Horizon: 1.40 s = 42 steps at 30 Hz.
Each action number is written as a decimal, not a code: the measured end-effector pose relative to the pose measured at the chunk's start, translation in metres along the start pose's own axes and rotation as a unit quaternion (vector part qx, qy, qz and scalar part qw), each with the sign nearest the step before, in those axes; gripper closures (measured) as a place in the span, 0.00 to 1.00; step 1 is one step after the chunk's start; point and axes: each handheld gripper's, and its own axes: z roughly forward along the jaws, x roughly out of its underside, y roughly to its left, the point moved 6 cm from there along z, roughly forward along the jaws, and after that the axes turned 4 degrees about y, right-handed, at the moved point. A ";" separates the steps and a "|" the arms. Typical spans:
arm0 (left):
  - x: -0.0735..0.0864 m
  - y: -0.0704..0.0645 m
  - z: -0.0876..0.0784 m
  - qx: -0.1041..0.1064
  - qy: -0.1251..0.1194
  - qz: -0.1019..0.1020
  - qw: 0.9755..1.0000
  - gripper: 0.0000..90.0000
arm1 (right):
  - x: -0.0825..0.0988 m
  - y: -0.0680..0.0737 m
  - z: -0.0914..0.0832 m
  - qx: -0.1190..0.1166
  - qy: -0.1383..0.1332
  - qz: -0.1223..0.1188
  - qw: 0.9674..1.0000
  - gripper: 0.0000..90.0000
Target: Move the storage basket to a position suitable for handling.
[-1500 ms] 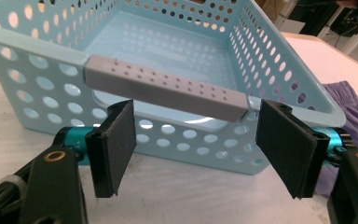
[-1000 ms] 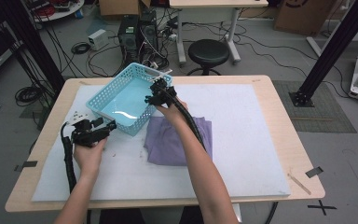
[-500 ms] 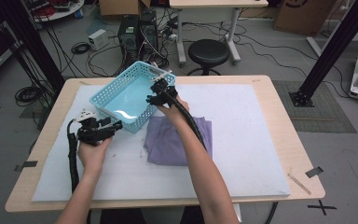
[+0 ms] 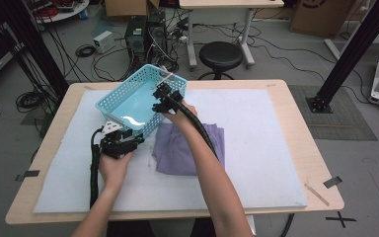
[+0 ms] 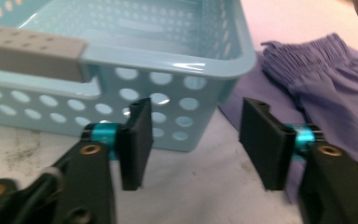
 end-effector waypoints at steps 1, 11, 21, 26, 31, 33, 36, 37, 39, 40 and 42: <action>0.000 0.002 0.001 0.004 0.000 0.000 1.000 0.43 | 0.000 0.001 0.001 -0.007 0.003 0.002 1.000 0.73; -0.012 0.008 0.001 -0.013 0.019 0.038 0.999 0.44 | -0.003 0.017 -0.001 -0.070 0.040 0.011 0.997 0.79; -0.013 0.023 -0.002 -0.039 0.002 0.030 0.999 0.48 | 0.003 0.019 -0.011 -0.107 0.040 0.032 0.993 0.74; -0.015 0.027 -0.001 -0.034 -0.021 0.026 0.999 0.45 | 0.007 -0.015 -0.030 0.005 -0.048 0.044 0.998 0.46; -0.018 0.024 0.000 -0.022 -0.038 0.039 0.998 0.41 | 0.038 -0.089 -0.055 0.064 -0.103 0.151 0.981 0.42; -0.017 0.023 0.001 -0.019 -0.037 0.042 0.998 0.41 | 0.051 -0.109 -0.058 0.068 -0.100 0.176 0.977 0.42; -0.016 0.023 0.004 -0.015 -0.032 0.044 0.998 0.41 | 0.061 -0.121 -0.056 0.066 -0.095 0.191 0.975 0.42; -0.016 0.023 0.004 -0.015 -0.031 0.045 0.998 0.41 | 0.063 -0.123 -0.054 0.061 -0.095 0.191 0.975 0.42; -0.016 0.021 0.005 -0.011 -0.033 0.048 0.998 0.41 | 0.065 -0.126 -0.048 0.067 -0.085 0.192 0.975 0.43; -0.016 0.021 0.005 -0.009 -0.032 0.051 0.998 0.41 | 0.068 -0.127 -0.041 0.061 -0.080 0.199 0.975 0.45; -0.016 0.020 0.006 -0.011 -0.032 0.059 0.998 0.41 | 0.068 -0.128 -0.038 0.058 -0.076 0.200 0.975 0.47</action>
